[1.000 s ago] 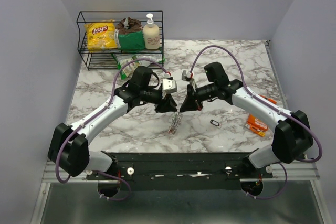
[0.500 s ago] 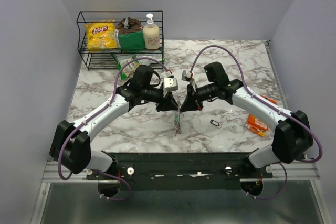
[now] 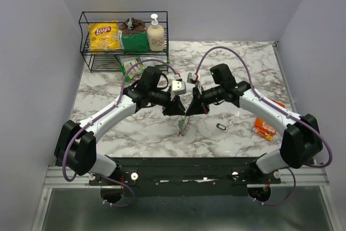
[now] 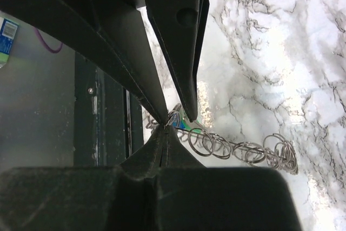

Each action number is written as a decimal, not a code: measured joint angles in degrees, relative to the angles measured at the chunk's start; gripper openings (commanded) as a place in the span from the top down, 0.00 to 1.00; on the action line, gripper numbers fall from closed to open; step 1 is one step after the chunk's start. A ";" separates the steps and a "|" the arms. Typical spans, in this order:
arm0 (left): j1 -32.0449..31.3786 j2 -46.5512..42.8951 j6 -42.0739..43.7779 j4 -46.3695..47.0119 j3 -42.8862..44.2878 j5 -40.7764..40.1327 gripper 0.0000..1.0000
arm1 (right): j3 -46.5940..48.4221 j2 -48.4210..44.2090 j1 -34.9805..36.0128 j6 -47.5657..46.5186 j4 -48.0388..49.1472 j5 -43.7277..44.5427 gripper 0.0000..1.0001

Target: Put the keys on the keyring

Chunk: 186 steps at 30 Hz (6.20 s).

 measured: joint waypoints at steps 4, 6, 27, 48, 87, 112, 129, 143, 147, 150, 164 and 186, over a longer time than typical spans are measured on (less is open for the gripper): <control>-0.22 0.20 0.74 -0.76 0.00 0.02 0.71 | 0.11 0.00 0.00 0.00 -0.09 0.02 1.00; -0.35 0.31 0.98 -1.07 0.00 0.07 0.78 | 0.17 0.00 0.00 0.00 -0.11 0.02 0.99; -0.79 -1.33 -7.26 6.80 -3.74 -3.80 1.00 | 0.61 -0.94 -0.02 5.27 2.89 5.22 0.68; -0.98 -11.98 -24.85 39.04 -19.61 -8.83 1.00 | -7.91 -12.15 -0.55 19.65 23.19 9.64 0.39; -3.23 -32.74 14.05 35.50 -29.73 -11.63 1.00 | -10.88 -19.67 -2.43 20.96 26.84 -3.04 0.35; -3.61 -31.69 19.61 31.17 -28.74 -10.62 1.00 | -10.86 -15.78 -2.43 20.02 24.96 -3.67 0.41; -3.61 -31.61 19.39 30.56 -28.39 -9.77 1.00 | -10.86 -7.82 -2.43 21.53 25.79 -8.70 0.49; -3.61 -31.58 19.39 30.23 -28.11 -9.33 1.00 | -10.86 -4.70 -2.40 23.58 27.82 -13.00 0.55; -3.61 -31.58 19.39 30.16 -28.11 -9.22 1.00 | -10.86 -4.22 -2.25 24.11 28.22 -13.92 0.57; -3.61 -31.58 19.39 30.05 -28.09 -9.16 1.00 | -10.86 -3.45 -1.92 24.35 28.24 -14.56 0.58; -3.61 -31.58 19.39 28.70 -28.06 -8.96 1.00 | -10.32 -2.60 -0.11 25.81 28.68 -15.08 0.95; -3.61 -24.98 5.51 20.85 -15.56 -12.48 0.27 | -9.68 -4.94 -0.11 22.64 24.09 -11.45 0.99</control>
